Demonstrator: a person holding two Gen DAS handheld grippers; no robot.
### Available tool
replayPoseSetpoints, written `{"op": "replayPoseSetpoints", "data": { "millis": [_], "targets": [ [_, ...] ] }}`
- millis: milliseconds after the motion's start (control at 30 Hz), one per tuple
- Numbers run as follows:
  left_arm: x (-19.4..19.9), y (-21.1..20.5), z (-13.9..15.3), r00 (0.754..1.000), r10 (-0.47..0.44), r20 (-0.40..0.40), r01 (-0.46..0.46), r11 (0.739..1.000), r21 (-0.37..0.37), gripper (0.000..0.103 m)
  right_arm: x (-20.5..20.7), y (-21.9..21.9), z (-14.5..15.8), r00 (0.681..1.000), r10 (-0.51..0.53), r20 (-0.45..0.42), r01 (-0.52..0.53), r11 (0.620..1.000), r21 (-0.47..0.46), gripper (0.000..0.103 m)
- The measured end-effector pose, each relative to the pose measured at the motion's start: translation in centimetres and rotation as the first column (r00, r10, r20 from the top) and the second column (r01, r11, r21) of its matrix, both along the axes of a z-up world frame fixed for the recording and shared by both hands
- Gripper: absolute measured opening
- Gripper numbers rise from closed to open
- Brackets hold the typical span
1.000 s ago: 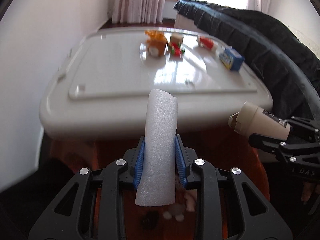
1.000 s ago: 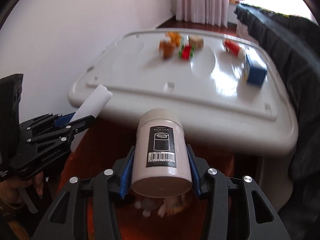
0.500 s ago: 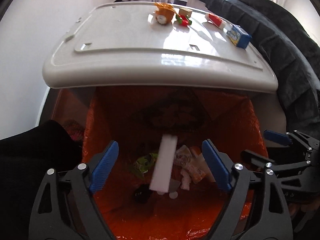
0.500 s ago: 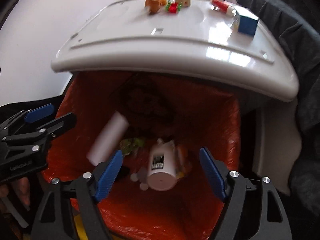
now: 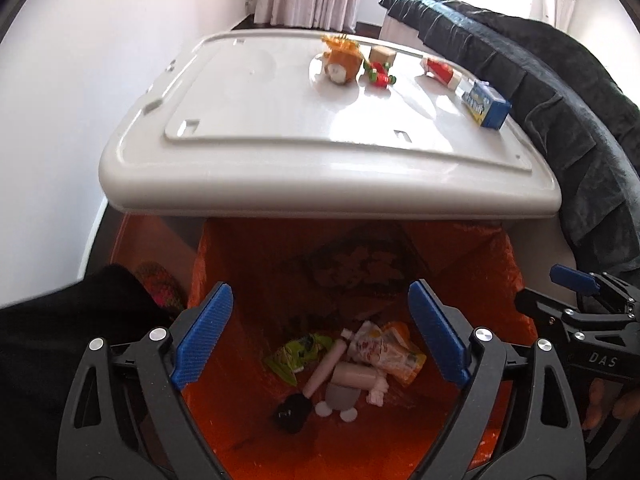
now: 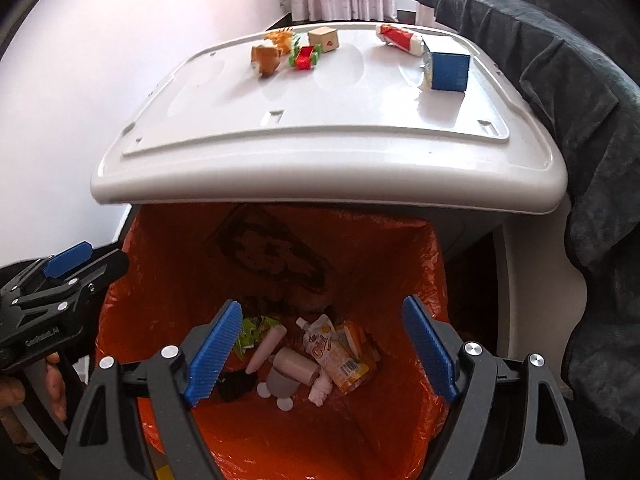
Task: Collect trash
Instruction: 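Lower both tools over the orange bin and open both to drop items, then grasp the orange cup with the left tool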
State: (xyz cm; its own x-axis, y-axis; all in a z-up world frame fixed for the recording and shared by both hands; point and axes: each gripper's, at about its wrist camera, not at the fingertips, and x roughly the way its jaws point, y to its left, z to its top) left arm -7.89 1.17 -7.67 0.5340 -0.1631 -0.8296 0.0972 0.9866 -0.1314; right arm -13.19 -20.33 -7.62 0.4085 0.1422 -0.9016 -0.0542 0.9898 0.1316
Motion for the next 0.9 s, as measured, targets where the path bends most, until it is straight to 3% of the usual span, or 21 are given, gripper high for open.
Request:
{"op": "replayPoseSetpoints", "data": {
  "millis": [233, 467, 667, 900],
  "targets": [
    [5.1, -0.2, 3.2, 0.991, -0.036, 0.127, 0.036, 0.999, 0.002, 0.087, 2.5, -1.1, 5.1, 0.994, -0.02, 0.11, 0.018, 1.0, 0.024, 0.082],
    [13.6, -2.1, 4.1, 0.986, -0.07, 0.153, 0.067, 0.997, 0.023, 0.087, 6.1, -1.6, 9.5, 0.969, -0.024, 0.245, 0.034, 0.999, -0.036, 0.085],
    [19.5, -4.0, 2.1, 0.987, -0.117, 0.108, 0.112, 0.992, 0.05, 0.087, 7.7, -1.8, 8.9, 0.967, -0.016, 0.254, 0.034, 0.997, -0.066, 0.089],
    [24.8, -5.2, -0.3, 0.989, -0.107, 0.103, 0.1, 0.993, 0.068, 0.087, 8.4, -2.4, 6.0, 0.981, -0.025, 0.195, 0.039, 0.997, -0.068, 0.089]
  ]
}}
